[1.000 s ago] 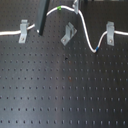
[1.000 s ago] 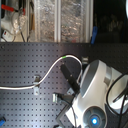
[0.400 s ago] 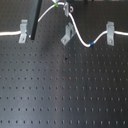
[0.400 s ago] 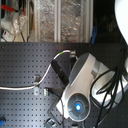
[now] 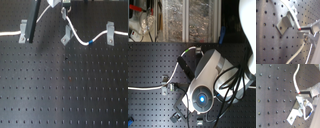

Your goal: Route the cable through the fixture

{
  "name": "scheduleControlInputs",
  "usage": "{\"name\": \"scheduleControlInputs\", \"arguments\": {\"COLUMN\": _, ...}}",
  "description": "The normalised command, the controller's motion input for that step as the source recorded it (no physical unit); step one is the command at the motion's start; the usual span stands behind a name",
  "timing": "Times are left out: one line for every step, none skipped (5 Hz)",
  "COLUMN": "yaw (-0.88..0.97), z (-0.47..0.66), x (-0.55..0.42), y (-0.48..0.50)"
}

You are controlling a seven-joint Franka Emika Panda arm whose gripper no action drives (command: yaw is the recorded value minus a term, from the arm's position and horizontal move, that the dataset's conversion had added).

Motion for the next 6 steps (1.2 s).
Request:
{"name": "scheduleControlInputs", "arguments": {"yaw": 0.0, "z": 0.14, "x": -0.043, "y": 0.044}}
{"name": "scheduleControlInputs", "arguments": {"yaw": 0.0, "z": 0.42, "x": -0.179, "y": 0.158}}
{"name": "scheduleControlInputs", "arguments": {"yaw": 0.0, "z": 0.25, "x": -0.141, "y": 0.126}}
{"name": "scheduleControlInputs", "arguments": {"yaw": 0.0, "z": 0.16, "x": -0.134, "y": 0.112}}
{"name": "scheduleControlInputs", "arguments": {"yaw": -0.01, "z": 0.31, "x": -0.194, "y": 0.039}}
{"name": "scheduleControlInputs", "arguments": {"yaw": -0.06, "z": 0.4, "x": -0.114, "y": 0.039}}
